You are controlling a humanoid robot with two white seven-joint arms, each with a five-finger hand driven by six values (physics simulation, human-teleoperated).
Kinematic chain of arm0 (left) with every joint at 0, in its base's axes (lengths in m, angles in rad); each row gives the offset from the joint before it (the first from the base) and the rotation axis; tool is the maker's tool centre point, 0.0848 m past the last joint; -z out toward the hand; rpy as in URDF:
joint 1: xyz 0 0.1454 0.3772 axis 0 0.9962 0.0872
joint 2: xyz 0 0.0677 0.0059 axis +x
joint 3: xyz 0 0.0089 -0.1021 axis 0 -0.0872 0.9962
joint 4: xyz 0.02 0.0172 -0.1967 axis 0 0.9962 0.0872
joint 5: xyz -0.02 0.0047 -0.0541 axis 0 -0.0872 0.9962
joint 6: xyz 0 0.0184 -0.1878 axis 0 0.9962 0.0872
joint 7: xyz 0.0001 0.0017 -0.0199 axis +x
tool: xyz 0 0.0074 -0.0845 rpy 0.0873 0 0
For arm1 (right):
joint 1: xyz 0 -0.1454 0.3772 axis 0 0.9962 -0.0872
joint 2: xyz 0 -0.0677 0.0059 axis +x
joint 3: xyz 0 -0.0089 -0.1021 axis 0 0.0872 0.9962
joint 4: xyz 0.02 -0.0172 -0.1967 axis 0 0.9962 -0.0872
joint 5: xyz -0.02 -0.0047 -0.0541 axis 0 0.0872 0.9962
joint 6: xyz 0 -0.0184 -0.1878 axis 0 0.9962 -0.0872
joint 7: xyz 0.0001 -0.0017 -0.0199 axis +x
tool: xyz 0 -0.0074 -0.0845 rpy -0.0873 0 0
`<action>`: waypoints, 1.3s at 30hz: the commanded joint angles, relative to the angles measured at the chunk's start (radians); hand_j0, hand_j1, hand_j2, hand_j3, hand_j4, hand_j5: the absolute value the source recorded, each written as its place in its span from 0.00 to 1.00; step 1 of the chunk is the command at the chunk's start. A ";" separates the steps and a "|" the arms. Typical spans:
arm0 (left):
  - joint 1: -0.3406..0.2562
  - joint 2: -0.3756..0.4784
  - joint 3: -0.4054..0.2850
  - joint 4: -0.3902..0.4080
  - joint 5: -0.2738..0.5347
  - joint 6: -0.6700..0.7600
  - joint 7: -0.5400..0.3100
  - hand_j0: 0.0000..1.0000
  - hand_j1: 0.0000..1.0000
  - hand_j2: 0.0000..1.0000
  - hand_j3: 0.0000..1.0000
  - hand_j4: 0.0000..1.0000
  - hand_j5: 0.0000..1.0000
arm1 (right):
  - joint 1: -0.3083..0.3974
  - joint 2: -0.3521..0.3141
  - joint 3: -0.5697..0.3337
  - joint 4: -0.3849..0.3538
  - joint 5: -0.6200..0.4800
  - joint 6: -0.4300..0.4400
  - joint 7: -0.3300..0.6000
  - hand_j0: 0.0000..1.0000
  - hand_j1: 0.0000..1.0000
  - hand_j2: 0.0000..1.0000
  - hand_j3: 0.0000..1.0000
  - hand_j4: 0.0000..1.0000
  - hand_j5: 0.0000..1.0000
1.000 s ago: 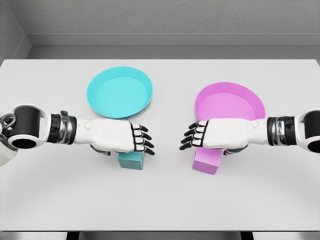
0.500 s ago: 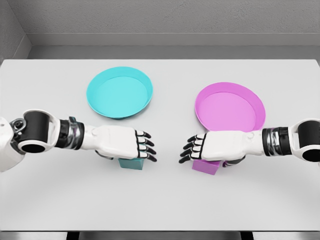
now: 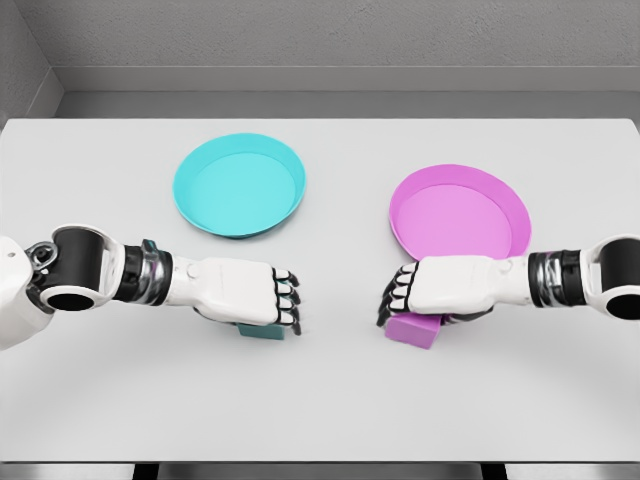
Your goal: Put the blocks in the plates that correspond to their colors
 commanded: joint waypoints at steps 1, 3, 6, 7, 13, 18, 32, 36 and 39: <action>0.000 0.001 -0.002 0.000 0.001 0.001 -0.001 0.62 0.62 0.62 0.62 0.62 0.62 | 0.000 0.000 0.003 0.002 0.006 -0.002 0.004 0.70 0.70 0.70 0.70 0.70 0.70; 0.000 0.001 -0.002 -0.001 0.001 0.001 -0.001 0.57 0.57 0.57 0.57 0.57 0.57 | 0.000 0.001 0.003 0.002 0.004 -0.002 0.004 0.70 0.70 0.70 0.70 0.70 0.70; -0.002 0.001 -0.004 -0.001 0.002 0.001 0.001 0.54 0.54 0.54 0.54 0.54 0.54 | 0.000 0.001 0.003 0.002 0.003 -0.002 0.004 0.70 0.70 0.70 0.70 0.70 0.70; -0.003 0.001 -0.002 -0.001 0.004 0.001 0.001 0.54 0.54 0.54 0.54 0.54 0.54 | 0.000 0.000 0.003 0.002 0.001 -0.002 0.004 0.70 0.70 0.70 0.70 0.70 0.70; -0.049 0.006 0.013 0.006 0.019 0.001 0.010 0.54 0.54 0.54 0.54 0.54 0.54 | 0.000 -0.005 -0.026 0.017 -0.006 -0.002 0.004 0.70 0.70 0.70 0.70 0.70 0.70; -0.061 0.004 0.113 0.065 0.024 0.001 0.010 0.54 0.54 0.54 0.54 0.54 0.54 | -0.002 -0.005 -0.057 0.025 -0.014 -0.002 0.004 0.65 0.65 0.65 0.65 0.65 0.65; -0.118 -0.128 0.265 0.379 0.025 0.001 0.004 0.54 0.54 0.54 0.54 0.54 0.54 | -0.002 -0.012 -0.230 0.109 -0.293 -0.002 0.004 0.65 0.65 0.65 0.65 0.65 0.65; -0.141 -0.212 0.262 0.517 -0.022 0.001 -0.001 0.54 0.54 0.54 0.54 0.54 0.54 | 0.000 -0.005 -0.270 0.215 -0.354 -0.002 0.004 0.65 0.65 0.65 0.65 0.65 0.65; -0.144 -0.235 0.254 0.556 -0.051 0.001 -0.001 0.54 0.54 0.54 0.54 0.54 0.54 | 0.000 0.001 -0.287 0.251 -0.361 -0.002 0.004 0.66 0.66 0.66 0.66 0.66 0.66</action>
